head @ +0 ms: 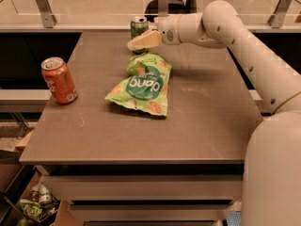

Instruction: Pick green can

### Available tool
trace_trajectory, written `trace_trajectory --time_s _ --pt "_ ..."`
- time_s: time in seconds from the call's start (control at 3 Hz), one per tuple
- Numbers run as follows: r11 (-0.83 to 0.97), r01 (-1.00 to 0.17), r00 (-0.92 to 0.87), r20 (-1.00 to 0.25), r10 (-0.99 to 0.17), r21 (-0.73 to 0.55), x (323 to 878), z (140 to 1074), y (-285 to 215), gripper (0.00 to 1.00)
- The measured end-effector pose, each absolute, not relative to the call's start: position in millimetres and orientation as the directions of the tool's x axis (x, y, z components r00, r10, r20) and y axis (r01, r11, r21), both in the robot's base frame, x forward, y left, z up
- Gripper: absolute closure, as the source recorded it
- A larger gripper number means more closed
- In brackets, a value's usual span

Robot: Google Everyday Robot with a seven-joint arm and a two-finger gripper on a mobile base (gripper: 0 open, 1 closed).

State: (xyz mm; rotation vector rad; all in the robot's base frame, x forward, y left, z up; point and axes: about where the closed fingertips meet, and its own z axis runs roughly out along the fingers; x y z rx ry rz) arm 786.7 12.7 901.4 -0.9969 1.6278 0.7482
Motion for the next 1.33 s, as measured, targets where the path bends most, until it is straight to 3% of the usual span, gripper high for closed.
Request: trace_trajectory --time_s 1.0,1.33 --pt "0.537 -0.841 -0.095 -0.961 -0.259 -0.061 808.6 897.8 49.4 0.00" --pt "0.533 -0.844 -0.096 -0.961 -0.259 -0.059 808.2 896.5 52.8 0.18"
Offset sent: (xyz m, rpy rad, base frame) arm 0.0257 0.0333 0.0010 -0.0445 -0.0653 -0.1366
